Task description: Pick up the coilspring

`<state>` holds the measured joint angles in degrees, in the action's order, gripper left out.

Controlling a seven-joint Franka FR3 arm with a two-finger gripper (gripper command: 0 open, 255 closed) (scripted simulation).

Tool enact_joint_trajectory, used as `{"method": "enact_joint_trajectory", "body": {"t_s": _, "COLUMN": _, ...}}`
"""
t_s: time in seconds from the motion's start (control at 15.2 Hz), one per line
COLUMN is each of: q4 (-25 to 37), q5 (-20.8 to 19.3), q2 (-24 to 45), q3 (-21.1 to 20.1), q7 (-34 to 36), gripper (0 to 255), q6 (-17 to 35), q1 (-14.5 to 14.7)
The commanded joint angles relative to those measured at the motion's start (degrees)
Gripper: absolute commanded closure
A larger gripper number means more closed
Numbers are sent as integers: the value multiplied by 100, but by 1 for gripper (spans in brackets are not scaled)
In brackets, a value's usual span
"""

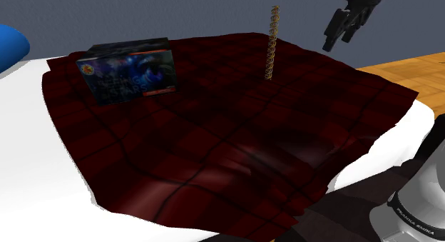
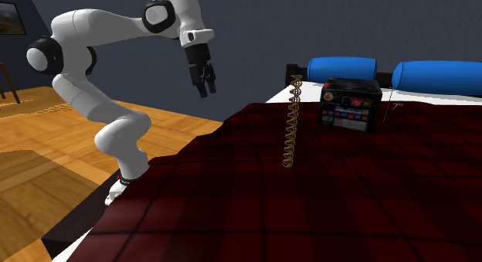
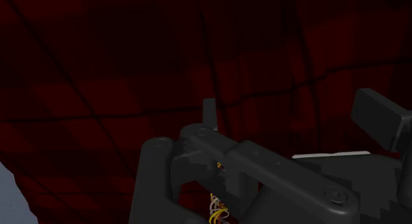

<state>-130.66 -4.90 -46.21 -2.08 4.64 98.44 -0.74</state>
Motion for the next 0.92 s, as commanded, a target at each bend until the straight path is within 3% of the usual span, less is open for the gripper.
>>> {"method": "enact_joint_trajectory", "body": {"t_s": 0.0, "q4": 0, "q5": 0, "q2": 0, "q3": 0, "q7": 0, "gripper": 0, "q6": 0, "q1": 0}}
{"method": "enact_joint_trajectory", "body": {"t_s": 0.46, "q4": 20, "q5": 58, "q2": 906, "q3": 618, "q7": -717, "gripper": 0, "q6": 1569, "q1": 113}}
{"method": "enact_joint_trajectory", "body": {"t_s": 0.86, "q4": 417, "q5": 398, "q2": 1902, "q3": 1160, "q7": -1463, "gripper": 0, "q6": 2705, "q1": 349}}
